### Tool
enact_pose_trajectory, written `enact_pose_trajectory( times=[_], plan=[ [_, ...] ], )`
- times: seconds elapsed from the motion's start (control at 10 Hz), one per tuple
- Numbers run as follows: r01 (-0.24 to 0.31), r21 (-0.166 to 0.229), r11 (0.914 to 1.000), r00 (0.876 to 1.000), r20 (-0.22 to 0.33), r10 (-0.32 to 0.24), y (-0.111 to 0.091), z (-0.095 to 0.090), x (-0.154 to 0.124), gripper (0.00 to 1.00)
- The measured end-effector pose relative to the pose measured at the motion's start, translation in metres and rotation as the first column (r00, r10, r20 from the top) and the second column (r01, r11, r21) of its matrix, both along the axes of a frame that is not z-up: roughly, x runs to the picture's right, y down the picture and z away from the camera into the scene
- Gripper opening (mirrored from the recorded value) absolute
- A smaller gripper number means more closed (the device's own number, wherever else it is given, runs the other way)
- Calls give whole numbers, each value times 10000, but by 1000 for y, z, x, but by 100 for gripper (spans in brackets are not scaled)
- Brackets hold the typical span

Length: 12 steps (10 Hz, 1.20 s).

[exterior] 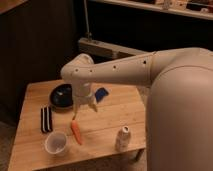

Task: Place the eraser in the ceramic cup

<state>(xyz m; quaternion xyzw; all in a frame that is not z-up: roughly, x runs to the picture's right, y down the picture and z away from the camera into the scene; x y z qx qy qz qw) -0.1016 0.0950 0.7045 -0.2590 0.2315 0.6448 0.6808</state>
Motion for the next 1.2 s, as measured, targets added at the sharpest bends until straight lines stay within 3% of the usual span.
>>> enact_pose_trajectory(
  times=[0.4, 0.6, 0.8, 1.2],
  plan=[
    [-1, -2, 10000, 10000, -3, 1, 0, 0, 0, 65],
    [-265, 284, 9992, 9994, 214, 259, -5, 3, -1, 65],
    [-559, 879, 9946, 9965, 667, 501, -33, 18, -10, 65],
    [-514, 1536, 9868, 9879, 1525, 277, -77, 36, -71, 65]
  ],
)
